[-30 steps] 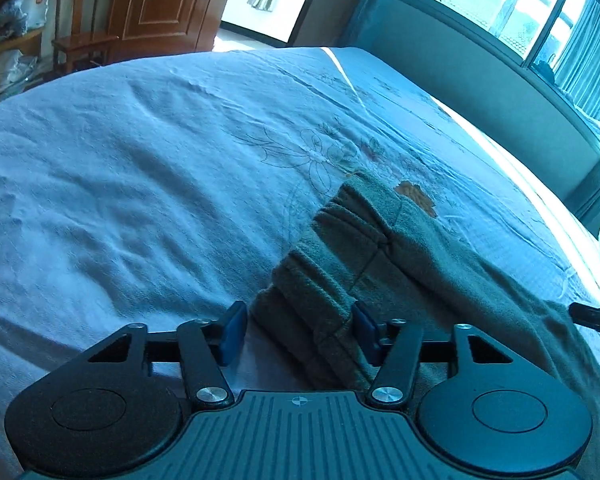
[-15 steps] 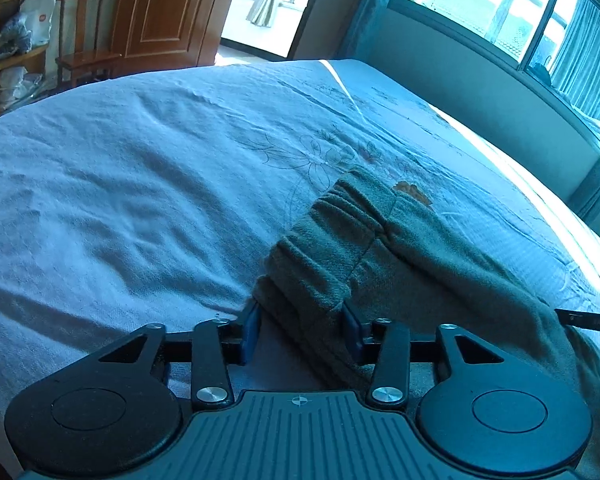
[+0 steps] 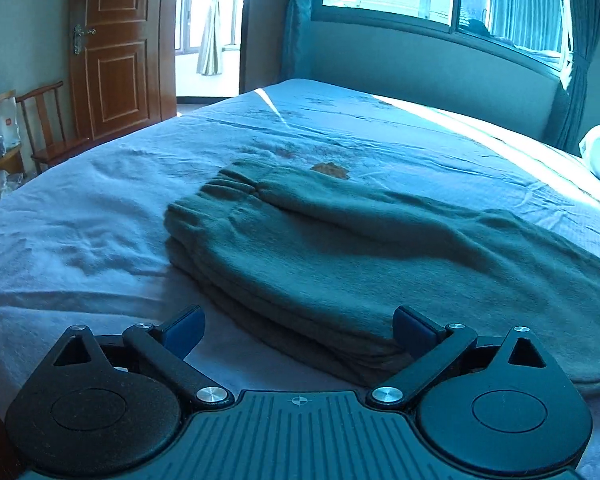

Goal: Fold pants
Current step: 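Lay the waistband down with the left tool while the right tool holds the leg end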

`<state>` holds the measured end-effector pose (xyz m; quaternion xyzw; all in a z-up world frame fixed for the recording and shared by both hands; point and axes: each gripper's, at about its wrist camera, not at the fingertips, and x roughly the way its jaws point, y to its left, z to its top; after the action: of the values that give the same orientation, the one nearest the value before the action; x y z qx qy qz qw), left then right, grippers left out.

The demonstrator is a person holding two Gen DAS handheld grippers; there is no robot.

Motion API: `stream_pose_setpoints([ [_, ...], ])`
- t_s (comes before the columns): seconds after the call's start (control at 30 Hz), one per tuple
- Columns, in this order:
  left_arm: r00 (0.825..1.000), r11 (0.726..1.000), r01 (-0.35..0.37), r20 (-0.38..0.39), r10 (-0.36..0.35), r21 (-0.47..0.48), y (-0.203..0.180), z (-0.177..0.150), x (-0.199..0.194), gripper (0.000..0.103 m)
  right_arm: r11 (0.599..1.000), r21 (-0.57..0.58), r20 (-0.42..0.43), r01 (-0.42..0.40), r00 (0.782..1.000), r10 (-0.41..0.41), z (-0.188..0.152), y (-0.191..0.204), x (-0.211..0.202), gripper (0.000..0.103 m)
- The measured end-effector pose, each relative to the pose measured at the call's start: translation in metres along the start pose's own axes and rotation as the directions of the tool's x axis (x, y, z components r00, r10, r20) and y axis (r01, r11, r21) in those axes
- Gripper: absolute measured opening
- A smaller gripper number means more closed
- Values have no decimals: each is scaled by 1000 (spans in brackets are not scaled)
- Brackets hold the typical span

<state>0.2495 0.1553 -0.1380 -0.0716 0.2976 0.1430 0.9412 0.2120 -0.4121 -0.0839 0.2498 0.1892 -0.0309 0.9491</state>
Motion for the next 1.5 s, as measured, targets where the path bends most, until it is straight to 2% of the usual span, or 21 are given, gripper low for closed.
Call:
stream_pose_setpoints([
  [0.07, 999, 999, 39, -4, -39, 12, -24, -5, -5, 101, 988, 144, 46, 63, 996, -70, 2, -52, -35, 62],
  [0.13, 998, 997, 69, -14, -68, 41, -47, -8, -9, 101, 957, 269, 56, 105, 991, -124, 0, -96, -57, 38],
  [0.27, 995, 992, 94, -20, -93, 86, -79, -12, -18, 103, 877, 462, 34, 133, 985, -167, -14, -158, -68, 31],
  [0.37, 996, 988, 91, -27, -88, 125, -97, -16, -23, 103, 824, 555, 14, 117, 989, -150, -28, -185, -59, 31],
  [0.47, 995, 987, 90, -43, -85, 133, -102, -18, -28, 103, 816, 570, 25, 96, 991, -133, -36, -195, -47, 32],
  [0.57, 996, 989, 85, -46, -80, 123, -101, -16, -31, 103, 805, 592, 71, 41, 992, -103, -37, -202, -35, 32],
  [0.63, 996, 988, 81, -43, -76, 134, -106, -16, -33, 103, 810, 586, 64, 32, 994, -85, -36, -204, -23, 31],
  [0.67, 996, 987, 84, -44, -79, 140, -108, -14, -32, 103, 822, 569, 55, 34, 995, -80, -34, -203, -19, 28],
  [0.7, 995, 986, 89, -45, -84, 144, -111, -14, -32, 103, 840, 540, 32, 55, 996, -86, -31, -199, -13, 10],
  [0.73, 995, 984, 94, -49, -88, 149, -115, -14, -31, 103, 855, 513, 7, 79, 995, -96, -30, -196, -8, 7],
  [0.9, 991, 978, 130, -54, -123, 163, -145, -19, -35, 103, 866, 492, 12, 89, 994, -109, -31, -191, -10, 7],
  [1.0, 989, 964, 133, -89, -115, 229, -176, -30, -29, 103, 856, 511, 13, 79, 995, -100, -32, -194, -12, 7],
  [1.2, 990, 968, 122, -101, -102, 220, -189, -31, -30, 103, 853, 515, 2, 82, 995, -96, -30, -197, -12, 6],
  [1.33, 982, 966, 179, -95, -164, 185, -199, -24, -41, 103, 852, 516, 5, 86, 995, -104, -31, -196, -12, 6],
  [1.5, 967, 946, 247, -111, -228, 212, -241, -28, -51, 103, 850, 521, 6, 79, 995, -96, -32, -197, -12, 6],
])
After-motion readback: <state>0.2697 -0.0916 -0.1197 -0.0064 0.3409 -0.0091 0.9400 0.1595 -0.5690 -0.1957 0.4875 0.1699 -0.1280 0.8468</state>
